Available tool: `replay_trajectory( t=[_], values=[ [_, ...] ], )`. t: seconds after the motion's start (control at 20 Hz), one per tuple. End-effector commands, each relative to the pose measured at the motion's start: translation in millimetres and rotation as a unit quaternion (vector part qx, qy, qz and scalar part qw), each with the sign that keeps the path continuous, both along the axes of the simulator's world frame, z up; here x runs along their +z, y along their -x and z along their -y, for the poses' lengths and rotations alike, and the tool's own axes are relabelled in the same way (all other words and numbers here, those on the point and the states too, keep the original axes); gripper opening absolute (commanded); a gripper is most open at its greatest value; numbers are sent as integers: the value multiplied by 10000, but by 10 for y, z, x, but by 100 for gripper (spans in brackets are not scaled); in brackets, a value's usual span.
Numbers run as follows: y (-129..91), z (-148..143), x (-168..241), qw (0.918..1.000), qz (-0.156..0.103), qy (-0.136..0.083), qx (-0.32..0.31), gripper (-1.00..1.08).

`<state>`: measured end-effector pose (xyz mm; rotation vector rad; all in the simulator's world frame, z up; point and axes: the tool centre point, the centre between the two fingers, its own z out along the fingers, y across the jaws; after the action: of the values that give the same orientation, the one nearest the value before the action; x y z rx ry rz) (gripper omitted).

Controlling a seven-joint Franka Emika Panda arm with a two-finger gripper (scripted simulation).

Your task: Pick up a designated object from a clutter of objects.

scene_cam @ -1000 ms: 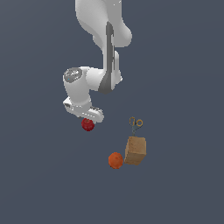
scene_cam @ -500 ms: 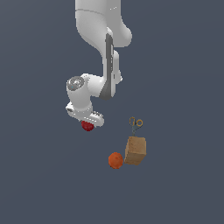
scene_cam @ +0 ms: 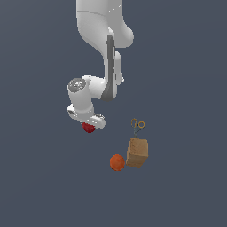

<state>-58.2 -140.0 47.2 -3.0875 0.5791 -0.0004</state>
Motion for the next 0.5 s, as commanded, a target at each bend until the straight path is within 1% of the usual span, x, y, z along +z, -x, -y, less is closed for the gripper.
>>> replay_trajectory(
  t=[0.0,0.25,0.45],
  values=[
    [-2,3,-13,10000,-3,2,-1,-100],
    [-4,-18,20,10000,1,-1,0,-100],
    [-22,-99,113,10000,1,-1,0,-100]
  ],
)
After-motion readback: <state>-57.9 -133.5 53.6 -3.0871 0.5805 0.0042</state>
